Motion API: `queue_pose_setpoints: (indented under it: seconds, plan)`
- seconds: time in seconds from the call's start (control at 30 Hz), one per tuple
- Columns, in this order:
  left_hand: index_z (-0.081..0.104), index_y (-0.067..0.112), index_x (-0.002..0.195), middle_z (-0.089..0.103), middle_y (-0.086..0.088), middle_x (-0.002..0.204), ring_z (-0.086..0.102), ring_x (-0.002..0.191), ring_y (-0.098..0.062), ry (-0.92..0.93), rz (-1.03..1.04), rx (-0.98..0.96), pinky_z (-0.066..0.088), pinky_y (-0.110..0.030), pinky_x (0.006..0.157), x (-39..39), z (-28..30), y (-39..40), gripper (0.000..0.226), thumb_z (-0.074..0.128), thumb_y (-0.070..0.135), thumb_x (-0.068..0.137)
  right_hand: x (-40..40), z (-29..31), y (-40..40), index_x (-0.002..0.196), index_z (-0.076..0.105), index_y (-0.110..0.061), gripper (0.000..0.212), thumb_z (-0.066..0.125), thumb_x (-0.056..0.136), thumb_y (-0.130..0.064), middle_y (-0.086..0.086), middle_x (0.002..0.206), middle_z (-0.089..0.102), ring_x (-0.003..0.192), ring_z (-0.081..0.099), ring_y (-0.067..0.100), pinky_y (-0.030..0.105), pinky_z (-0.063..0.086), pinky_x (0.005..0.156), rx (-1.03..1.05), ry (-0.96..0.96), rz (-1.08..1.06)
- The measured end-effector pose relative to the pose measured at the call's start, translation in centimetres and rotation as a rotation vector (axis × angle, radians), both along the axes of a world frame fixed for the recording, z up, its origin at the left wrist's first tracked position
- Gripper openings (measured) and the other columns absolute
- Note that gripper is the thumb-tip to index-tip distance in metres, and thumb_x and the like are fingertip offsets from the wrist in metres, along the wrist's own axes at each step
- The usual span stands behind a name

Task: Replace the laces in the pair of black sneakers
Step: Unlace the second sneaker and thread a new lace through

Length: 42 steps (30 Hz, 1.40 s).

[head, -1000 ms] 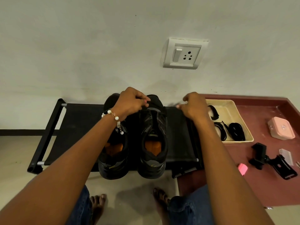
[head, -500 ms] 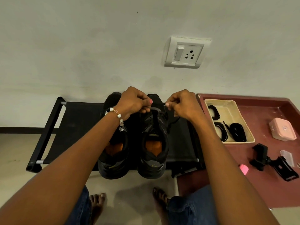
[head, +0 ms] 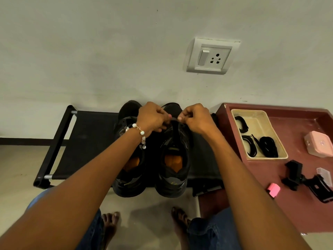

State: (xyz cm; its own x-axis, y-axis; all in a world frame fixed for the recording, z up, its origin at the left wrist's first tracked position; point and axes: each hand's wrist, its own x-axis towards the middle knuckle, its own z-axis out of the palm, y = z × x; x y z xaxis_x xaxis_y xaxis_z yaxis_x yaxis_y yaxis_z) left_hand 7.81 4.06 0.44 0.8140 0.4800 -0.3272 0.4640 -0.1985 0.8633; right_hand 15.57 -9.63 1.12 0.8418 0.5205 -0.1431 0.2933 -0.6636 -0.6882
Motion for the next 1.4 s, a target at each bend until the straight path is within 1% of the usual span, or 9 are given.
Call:
queue_pose_setpoints:
  seconds: [0.1,0.2,0.37,0.57,0.8,1.13,1.23,1.3,1.4]
  plan:
    - [0.072,0.008,0.097,0.07,-0.007,0.093,0.07,0.082,-0.025,0.174,-0.173,0.207,0.061,-0.04,0.066,-0.7,-0.3,-0.8,0.04,0.081,0.039,0.073,0.0,-0.9,0.0,0.087,0.069,-0.01,0.008,0.064,0.093,-0.013,-0.002,0.081,0.063,0.078,0.058,0.01,0.022,0.041,0.073,-0.055,0.046,-0.006]
    - [0.065,0.005,0.11,0.067,-0.01,0.1,0.068,0.087,-0.026,0.245,-0.226,0.211,0.061,-0.044,0.066,-1.4,-0.2,-1.7,0.057,0.086,0.038,0.067,-0.3,-1.4,0.5,0.089,0.066,-0.007,0.009,0.061,0.094,-0.012,0.003,0.09,0.063,0.085,0.056,0.014,0.023,0.041,0.074,-0.086,0.04,0.003]
    - [0.062,0.011,0.123,0.064,-0.01,0.112,0.064,0.091,-0.023,0.21,-0.128,0.015,0.061,-0.042,0.069,-1.8,-0.1,-1.6,0.056,0.084,0.021,0.072,-0.5,-2.6,1.4,0.073,0.064,-0.015,0.02,0.06,0.09,-0.005,0.007,0.096,0.069,0.091,0.064,0.024,0.036,0.053,0.085,-0.204,-0.006,0.04]
    - [0.065,0.014,0.121,0.067,-0.01,0.11,0.066,0.096,-0.025,0.183,-0.087,-0.145,0.06,-0.046,0.074,-1.8,-0.3,-0.9,0.049,0.079,0.009,0.074,-1.3,-3.3,2.4,0.084,0.072,-0.011,0.012,0.061,0.089,-0.008,0.01,0.1,0.07,0.095,0.065,0.028,0.043,0.055,0.085,-0.202,-0.074,-0.065]
    - [0.068,0.015,0.114,0.069,-0.01,0.101,0.067,0.09,-0.025,0.176,-0.048,-0.222,0.06,-0.045,0.073,-1.9,-0.3,-0.5,0.041,0.076,0.005,0.074,-1.5,-3.9,3.0,0.086,0.071,0.008,0.02,0.066,0.09,-0.011,0.017,0.091,0.072,0.093,0.066,0.026,0.049,0.053,0.089,-0.005,0.147,-0.219]
    - [0.069,0.014,0.113,0.069,-0.011,0.102,0.067,0.094,-0.028,0.191,-0.041,-0.217,0.06,-0.046,0.073,-1.8,-0.3,-0.4,0.04,0.077,0.005,0.075,-1.9,-4.1,3.3,0.078,0.072,-0.003,0.02,0.056,0.09,-0.001,0.003,0.083,0.069,0.102,0.06,0.022,0.042,0.046,0.098,-0.001,0.24,-0.304]
    - [0.069,0.013,0.111,0.067,-0.008,0.104,0.064,0.095,-0.026,0.192,-0.026,-0.225,0.059,-0.041,0.072,-1.5,-0.6,-0.3,0.03,0.075,0.014,0.081,-2.2,-4.6,3.7,0.07,0.068,-0.013,0.022,0.061,0.089,-0.006,-0.001,0.079,0.065,0.106,0.055,0.026,0.051,0.042,0.096,-0.021,0.214,-0.404]
    - [0.072,0.01,0.103,0.069,-0.009,0.102,0.065,0.094,-0.025,0.156,0.058,-0.165,0.059,-0.04,0.075,-1.1,-1.3,-0.5,0.019,0.071,0.018,0.086,-2.4,-4.7,3.8,0.069,0.065,-0.016,0.023,0.062,0.09,-0.009,0.001,0.087,0.066,0.11,0.05,0.027,0.048,0.039,0.094,-0.027,0.222,-0.429]
    - [0.078,0.015,0.096,0.073,-0.006,0.095,0.067,0.092,-0.022,0.079,0.119,0.157,0.058,-0.035,0.08,-0.5,-2.6,-0.9,0.012,0.07,0.019,0.087,-2.5,-4.4,3.7,0.089,0.068,-0.012,0.011,0.06,0.094,-0.017,0.006,0.104,0.061,0.118,0.038,0.029,0.043,0.023,0.084,-0.017,0.257,-0.459]
